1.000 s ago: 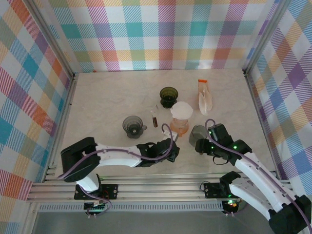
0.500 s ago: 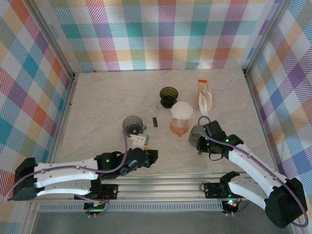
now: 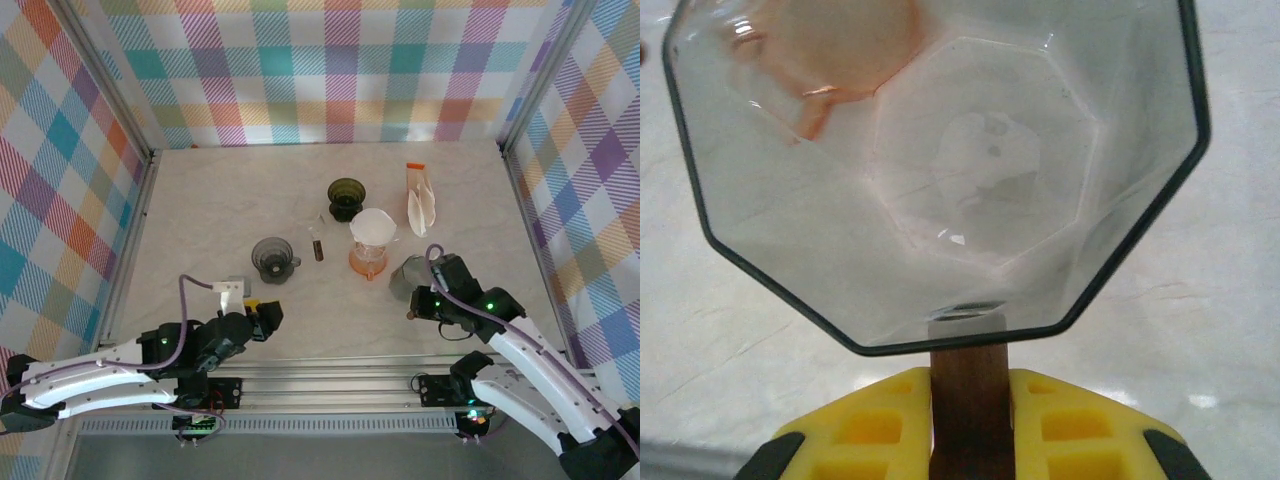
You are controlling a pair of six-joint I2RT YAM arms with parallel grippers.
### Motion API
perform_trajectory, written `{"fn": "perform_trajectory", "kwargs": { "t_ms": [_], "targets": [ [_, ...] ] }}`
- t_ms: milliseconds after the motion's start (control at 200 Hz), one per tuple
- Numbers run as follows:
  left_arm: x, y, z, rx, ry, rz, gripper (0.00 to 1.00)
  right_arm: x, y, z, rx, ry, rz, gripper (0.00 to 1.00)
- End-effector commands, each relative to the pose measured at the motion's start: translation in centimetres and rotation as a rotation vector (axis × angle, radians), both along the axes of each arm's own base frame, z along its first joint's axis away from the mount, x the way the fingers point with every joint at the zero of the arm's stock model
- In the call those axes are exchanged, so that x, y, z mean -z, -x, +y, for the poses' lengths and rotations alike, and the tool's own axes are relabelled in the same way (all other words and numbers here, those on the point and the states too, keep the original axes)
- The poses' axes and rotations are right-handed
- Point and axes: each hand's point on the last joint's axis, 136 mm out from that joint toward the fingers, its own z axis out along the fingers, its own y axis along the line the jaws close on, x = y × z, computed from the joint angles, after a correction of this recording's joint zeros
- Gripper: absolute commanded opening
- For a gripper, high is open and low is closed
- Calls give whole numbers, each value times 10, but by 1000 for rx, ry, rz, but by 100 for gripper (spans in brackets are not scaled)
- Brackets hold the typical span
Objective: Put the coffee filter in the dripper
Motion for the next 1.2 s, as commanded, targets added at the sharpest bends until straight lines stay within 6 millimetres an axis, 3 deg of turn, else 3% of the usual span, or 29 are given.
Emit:
{"fn": "perform_trajectory", "kwargs": {
  "t_ms": [0,130,285,375,500,690,920,1190],
  "targets": [
    [3,-3,28,-70,-50,-31,60,-18,17,14,-71,17,-7,0],
    [1,-2,40,-86,-38,-40,61,-32,33,39,-221,25,-26,0],
    [3,-1,47,-99,-28,-42,61,-32,45,103,-497,-2,-65,2],
    [3,-1,48,-101,-32,-41,61,-22,39,137,-591,5,-80,3],
    [7,0,50,-104,-42,-31,61,-5,24,163,-654,58,-103,4],
    [12,1,54,-110,-41,-22,61,16,7,174,-662,155,-107,4],
    [16,1,55,-119,-28,-15,65,37,3,172,-626,191,-47,8],
    [14,1,54,-119,-25,-13,67,37,6,170,-608,174,-31,36]
  ]
}}
